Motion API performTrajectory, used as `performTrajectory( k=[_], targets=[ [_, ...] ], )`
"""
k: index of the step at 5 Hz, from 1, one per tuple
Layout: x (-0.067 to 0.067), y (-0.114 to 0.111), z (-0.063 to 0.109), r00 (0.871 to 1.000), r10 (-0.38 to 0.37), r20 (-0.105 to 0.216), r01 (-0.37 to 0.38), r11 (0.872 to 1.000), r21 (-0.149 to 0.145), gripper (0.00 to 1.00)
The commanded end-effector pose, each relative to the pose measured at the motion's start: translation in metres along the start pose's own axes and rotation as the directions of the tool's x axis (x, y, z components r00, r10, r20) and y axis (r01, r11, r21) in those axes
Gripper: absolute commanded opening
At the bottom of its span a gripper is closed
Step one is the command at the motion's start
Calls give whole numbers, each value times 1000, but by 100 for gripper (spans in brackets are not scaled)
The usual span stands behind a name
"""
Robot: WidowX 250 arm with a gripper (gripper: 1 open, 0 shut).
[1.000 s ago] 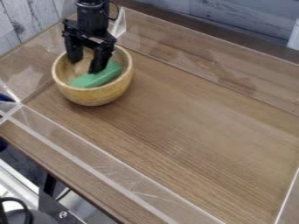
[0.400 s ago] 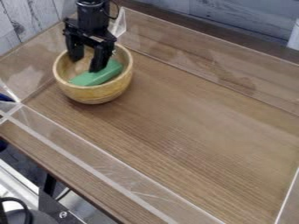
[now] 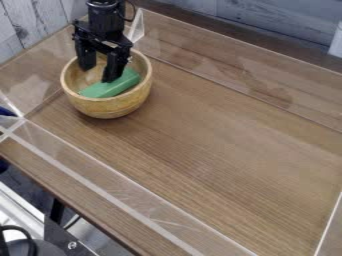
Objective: Remove the green block from inside the brown bowl and put it on the table
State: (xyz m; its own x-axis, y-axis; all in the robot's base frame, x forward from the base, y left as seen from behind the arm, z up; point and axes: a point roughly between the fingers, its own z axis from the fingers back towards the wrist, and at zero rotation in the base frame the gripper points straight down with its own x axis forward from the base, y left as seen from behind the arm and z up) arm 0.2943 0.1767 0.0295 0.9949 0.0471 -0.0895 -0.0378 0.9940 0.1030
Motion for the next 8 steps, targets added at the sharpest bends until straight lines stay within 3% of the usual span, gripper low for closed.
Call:
performTrajectory(
  k=[1, 3, 4, 5, 6, 7, 8],
  targets=[
    [-10, -10, -39, 995, 12, -100, -14, 1000, -21, 100],
    [-15, -11, -45, 996, -2, -89, 2, 1000, 0, 100],
    [-18, -12, -47, 994, -16, -106, 14, 1000, -25, 100],
    [-15, -16, -52, 993, -18, -117, 14, 999, -28, 0],
    [-12, -20, -53, 992, -17, -122, 13, 999, -31, 0],
    [-8, -25, -44, 994, -16, -106, 12, 999, -31, 0],
    [-4, -21, -32, 996, -14, -85, 9, 998, -63, 0]
  ],
)
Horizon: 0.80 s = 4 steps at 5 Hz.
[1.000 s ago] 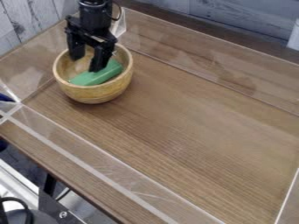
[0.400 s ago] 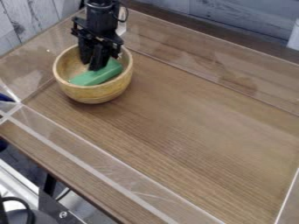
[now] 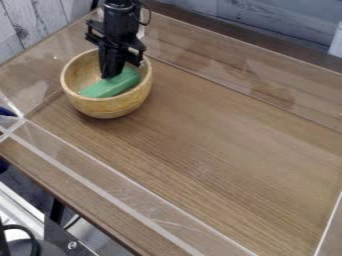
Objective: Remove the green block from inside the brown bowl and put it on the table
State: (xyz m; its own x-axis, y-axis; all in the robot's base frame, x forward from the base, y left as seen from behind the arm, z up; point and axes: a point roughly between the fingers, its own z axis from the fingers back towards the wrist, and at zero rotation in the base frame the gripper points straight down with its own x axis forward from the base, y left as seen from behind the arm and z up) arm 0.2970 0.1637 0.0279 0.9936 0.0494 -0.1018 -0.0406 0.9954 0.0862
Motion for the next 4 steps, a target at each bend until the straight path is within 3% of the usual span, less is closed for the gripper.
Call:
performTrajectory(
  k=[1, 3, 4],
  targets=[
    [-2, -4, -19, 999, -14, -49, 10, 997, -78, 0],
    [14, -8, -3, 999, 42, 7, -42, 996, -81, 0],
    [16, -13, 13, 998, 50, 29, -47, 995, -92, 0]
  ],
)
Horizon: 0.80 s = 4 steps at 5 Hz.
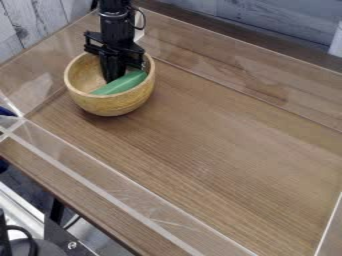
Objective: Remove the green block from inside the brown bowl and put it on the table
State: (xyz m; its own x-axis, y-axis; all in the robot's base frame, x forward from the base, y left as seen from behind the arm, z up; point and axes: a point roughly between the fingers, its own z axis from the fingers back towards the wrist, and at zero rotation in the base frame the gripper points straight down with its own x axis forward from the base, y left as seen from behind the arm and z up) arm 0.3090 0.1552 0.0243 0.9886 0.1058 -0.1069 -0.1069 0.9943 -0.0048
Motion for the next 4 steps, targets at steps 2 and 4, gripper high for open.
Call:
performTrajectory(
  k=[2, 4],
  targets=[
    [1, -13, 46, 997, -14, 72, 13, 1000, 7, 0],
    [-6, -31, 104, 978, -72, 193, 64, 997, 50, 0]
  ],
)
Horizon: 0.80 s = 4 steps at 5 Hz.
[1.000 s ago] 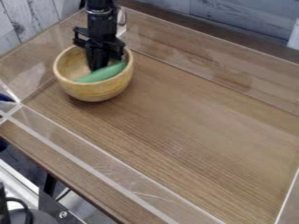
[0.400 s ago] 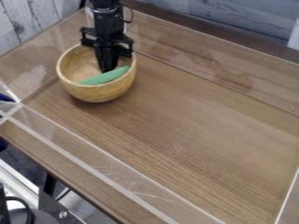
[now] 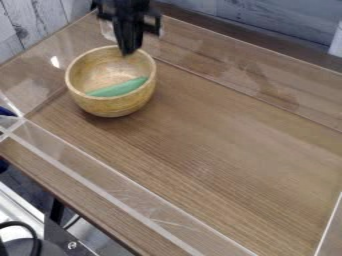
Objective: Remove the green block from inside the brown bowl and put it on the table
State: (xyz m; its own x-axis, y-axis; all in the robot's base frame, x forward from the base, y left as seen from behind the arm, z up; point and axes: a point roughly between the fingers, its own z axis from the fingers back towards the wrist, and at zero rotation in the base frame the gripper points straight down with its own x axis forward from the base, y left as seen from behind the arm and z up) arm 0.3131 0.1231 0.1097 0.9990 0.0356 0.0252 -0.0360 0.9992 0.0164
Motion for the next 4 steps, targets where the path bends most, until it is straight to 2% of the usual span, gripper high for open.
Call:
performTrajectory(
  k=[1, 2, 3, 4],
  targets=[
    [4, -5, 49, 989, -28, 145, 24, 999, 28, 0],
    [-3, -41, 53, 990, -93, 107, 90, 995, 38, 0],
    [-11, -91, 41, 982, -179, 54, 176, 983, 53, 0],
    [-19, -141, 23, 967, -255, -7, 255, 965, 69, 0]
  ],
)
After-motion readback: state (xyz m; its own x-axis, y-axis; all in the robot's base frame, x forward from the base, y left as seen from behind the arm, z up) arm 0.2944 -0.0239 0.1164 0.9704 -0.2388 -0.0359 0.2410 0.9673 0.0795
